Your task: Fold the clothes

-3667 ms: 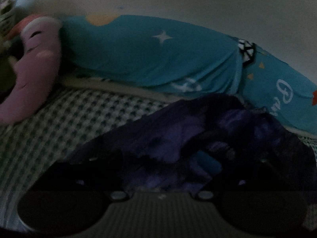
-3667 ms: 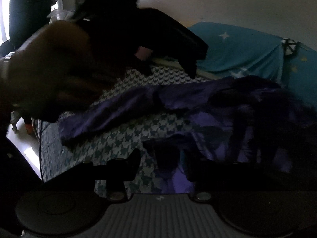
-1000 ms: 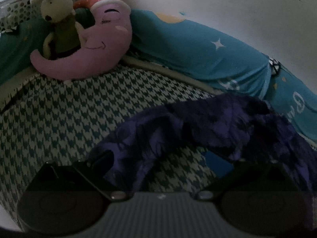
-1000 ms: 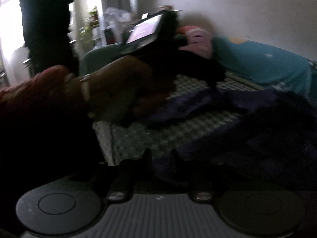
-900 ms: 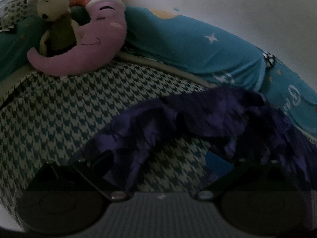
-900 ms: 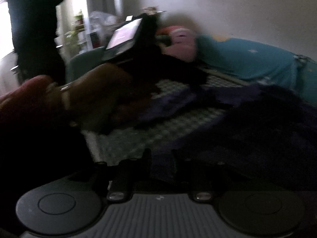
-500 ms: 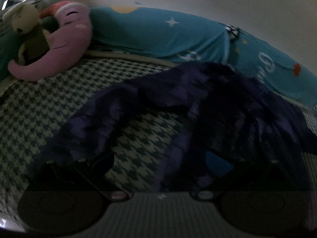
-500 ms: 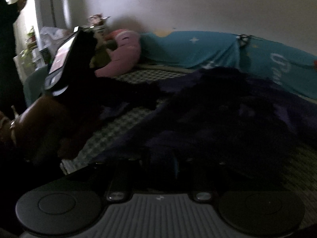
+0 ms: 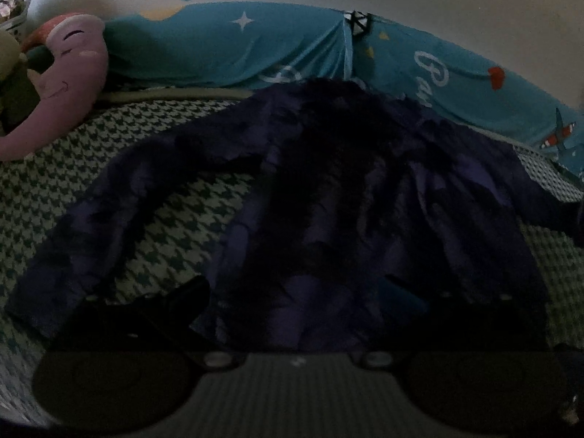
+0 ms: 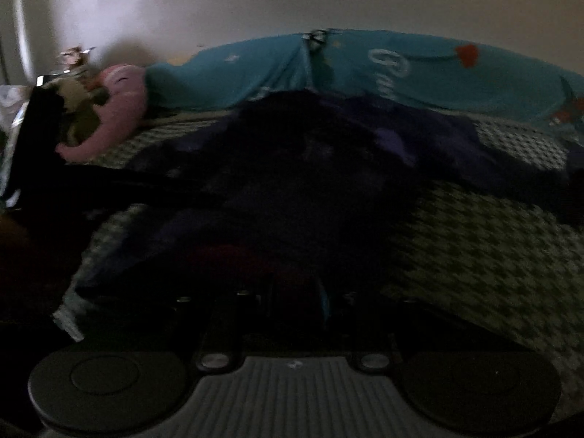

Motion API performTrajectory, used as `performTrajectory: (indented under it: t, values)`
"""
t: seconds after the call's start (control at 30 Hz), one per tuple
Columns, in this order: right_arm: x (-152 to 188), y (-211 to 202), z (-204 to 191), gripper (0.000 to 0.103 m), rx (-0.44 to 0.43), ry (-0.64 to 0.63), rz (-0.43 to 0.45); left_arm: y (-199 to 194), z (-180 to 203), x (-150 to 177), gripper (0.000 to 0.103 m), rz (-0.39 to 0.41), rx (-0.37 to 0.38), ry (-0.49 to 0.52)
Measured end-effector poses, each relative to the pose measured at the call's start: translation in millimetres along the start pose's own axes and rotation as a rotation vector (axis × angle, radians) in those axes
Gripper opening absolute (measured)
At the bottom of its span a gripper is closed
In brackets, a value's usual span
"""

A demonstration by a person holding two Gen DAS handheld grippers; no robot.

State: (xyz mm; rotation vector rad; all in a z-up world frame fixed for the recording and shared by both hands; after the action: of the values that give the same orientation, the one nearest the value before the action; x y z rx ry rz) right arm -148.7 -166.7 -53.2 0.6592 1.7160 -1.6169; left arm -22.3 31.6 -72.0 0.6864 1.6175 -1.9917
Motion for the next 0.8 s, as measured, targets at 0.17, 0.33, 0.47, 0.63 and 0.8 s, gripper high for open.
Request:
performTrajectory:
  t: [0.17,0.33,0.47,0.63,0.8]
  values:
    - [10.2,4.9,17.2,0.028,0.02,0.057,-0.028,6.9,1.9,5.5,0.103,-0.022,-0.022,0.004]
    - [4.2,-3.2,18.0,0.029,-0.022,0.087,0.024,11.7,-5.5,8.7,0.103,-0.035,-0.047,-0.007]
    - [-6.2,-11.1,3.2,0.038,-0.084,0.064,0.087,15.6,-11.8,10.2,0.103,-0.052,-0.038,-0.045]
    - [-7.2,-4.1,-16.3,0.047,-0.121,0.01,0.063,20.9,-16.2,13.4,0.103,-0.064,-0.03,-0.074]
    - [-0.7,10.3,-34.1,0.053,-0.095,-0.075,0.017,21.2,-19.2,18.6,0.103,-0.066,-0.019,-0.112]
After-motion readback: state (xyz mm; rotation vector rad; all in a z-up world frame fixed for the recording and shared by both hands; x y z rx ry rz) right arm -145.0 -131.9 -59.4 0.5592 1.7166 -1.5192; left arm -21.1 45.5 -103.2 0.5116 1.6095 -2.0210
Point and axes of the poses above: each gripper's, at about its wrist camera, not at the fingertips, and y roughly the way its jaws point, z to its right, x to its underside, the point moved 7 cm from there along y, roughly the way its jaws point, and after that the axes turned 8 degrees about -y, right-handed, at the moved point
